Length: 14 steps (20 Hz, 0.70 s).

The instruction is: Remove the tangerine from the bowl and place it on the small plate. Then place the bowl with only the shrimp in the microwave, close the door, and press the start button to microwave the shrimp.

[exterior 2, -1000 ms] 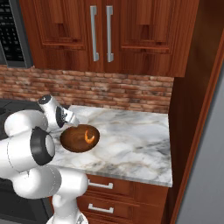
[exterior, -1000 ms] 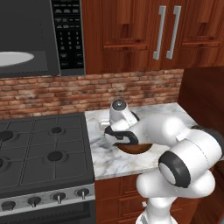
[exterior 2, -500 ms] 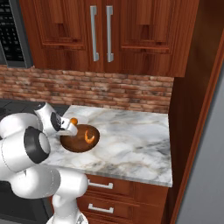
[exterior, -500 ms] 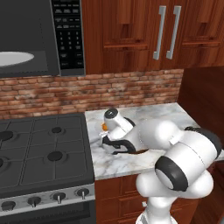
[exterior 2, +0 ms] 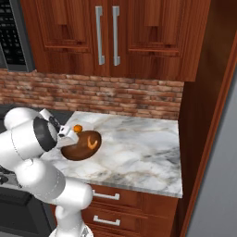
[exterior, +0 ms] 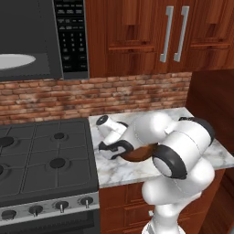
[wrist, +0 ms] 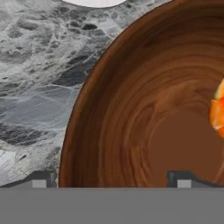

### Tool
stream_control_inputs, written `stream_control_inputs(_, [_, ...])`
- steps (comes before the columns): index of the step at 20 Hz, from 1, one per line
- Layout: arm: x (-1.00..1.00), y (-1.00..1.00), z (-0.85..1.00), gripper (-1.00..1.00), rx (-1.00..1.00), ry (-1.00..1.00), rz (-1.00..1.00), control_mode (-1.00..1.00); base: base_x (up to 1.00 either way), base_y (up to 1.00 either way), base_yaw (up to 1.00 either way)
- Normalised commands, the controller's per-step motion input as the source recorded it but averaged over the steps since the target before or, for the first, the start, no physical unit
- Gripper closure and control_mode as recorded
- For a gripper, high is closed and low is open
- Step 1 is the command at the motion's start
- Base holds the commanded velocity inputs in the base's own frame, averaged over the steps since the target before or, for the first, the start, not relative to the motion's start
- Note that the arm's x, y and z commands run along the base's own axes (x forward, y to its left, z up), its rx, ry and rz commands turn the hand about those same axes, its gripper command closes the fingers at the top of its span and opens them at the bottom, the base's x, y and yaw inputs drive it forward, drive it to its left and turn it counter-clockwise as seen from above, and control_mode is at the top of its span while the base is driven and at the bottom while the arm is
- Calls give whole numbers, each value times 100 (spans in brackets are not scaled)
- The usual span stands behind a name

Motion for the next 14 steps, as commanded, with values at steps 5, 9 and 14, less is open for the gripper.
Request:
stream_control_inputs(5, [-32, -3, -6, -100, 0, 0, 0, -100, 0, 0, 0])
stream_control_inputs(9, [-49, -1, 20, -100, 0, -8, 0, -100, 0, 0, 0])
stream_control_inputs(14, [-28, -3, 8, -100, 0, -3, 0, -100, 0, 0, 0])
